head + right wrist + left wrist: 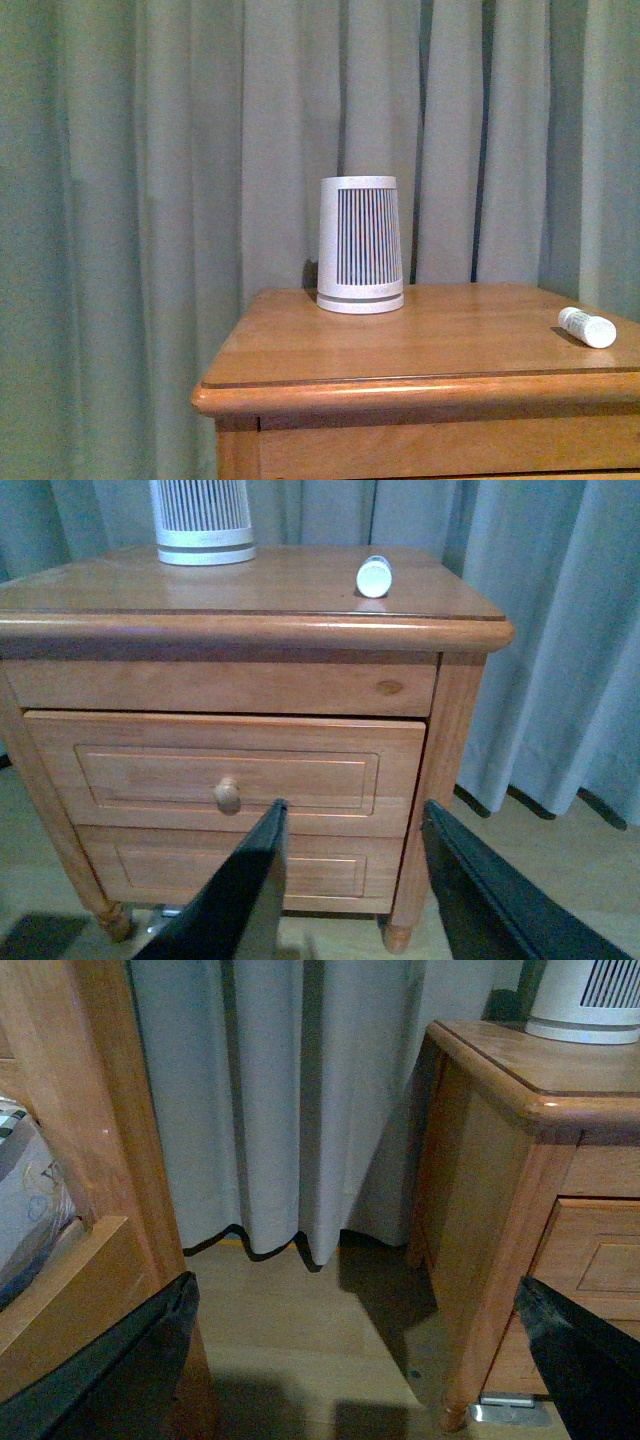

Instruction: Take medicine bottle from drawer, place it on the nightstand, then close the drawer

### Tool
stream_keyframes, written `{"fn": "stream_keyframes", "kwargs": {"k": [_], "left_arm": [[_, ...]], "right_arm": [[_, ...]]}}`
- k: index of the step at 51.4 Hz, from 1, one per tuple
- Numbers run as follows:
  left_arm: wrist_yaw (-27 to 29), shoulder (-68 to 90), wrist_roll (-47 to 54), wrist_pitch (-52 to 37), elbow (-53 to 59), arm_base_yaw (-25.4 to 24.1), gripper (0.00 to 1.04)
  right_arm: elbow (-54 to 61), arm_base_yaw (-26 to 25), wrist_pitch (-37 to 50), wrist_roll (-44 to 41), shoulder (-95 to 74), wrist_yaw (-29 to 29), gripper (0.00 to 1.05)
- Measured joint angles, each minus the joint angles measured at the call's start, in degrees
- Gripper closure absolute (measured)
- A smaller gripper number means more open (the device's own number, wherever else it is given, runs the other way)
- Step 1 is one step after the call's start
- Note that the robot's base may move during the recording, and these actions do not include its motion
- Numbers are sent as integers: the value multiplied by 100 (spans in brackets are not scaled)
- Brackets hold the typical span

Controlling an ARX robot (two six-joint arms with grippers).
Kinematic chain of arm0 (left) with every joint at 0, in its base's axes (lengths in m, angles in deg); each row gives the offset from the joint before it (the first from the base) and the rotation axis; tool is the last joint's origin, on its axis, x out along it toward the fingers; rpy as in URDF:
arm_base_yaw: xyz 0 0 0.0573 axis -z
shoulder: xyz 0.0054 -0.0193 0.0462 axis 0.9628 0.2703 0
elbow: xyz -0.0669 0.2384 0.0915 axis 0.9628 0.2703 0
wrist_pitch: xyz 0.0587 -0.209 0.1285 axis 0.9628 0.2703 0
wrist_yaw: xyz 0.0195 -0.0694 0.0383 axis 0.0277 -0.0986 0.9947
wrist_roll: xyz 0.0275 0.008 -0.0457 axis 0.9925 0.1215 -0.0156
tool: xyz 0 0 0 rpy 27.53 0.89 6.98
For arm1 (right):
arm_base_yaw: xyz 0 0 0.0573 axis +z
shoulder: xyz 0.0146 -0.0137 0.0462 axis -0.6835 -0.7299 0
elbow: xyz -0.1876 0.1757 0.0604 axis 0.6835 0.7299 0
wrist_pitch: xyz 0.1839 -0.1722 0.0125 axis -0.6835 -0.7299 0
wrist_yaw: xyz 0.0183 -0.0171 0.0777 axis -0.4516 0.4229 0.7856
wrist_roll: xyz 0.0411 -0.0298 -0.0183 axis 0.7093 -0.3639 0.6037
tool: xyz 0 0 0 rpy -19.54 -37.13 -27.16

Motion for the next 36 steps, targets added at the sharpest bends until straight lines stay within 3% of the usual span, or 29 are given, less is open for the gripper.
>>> {"fn": "stream_keyframes", "kwargs": {"k": [17, 36], "left_arm": [[0, 2, 0, 0, 0, 0, 7], [0, 2, 0, 0, 0, 0, 7]], "right_arm": [[0, 0, 0, 2, 0, 0, 6], [0, 0, 0, 7, 0, 0, 7]]}}
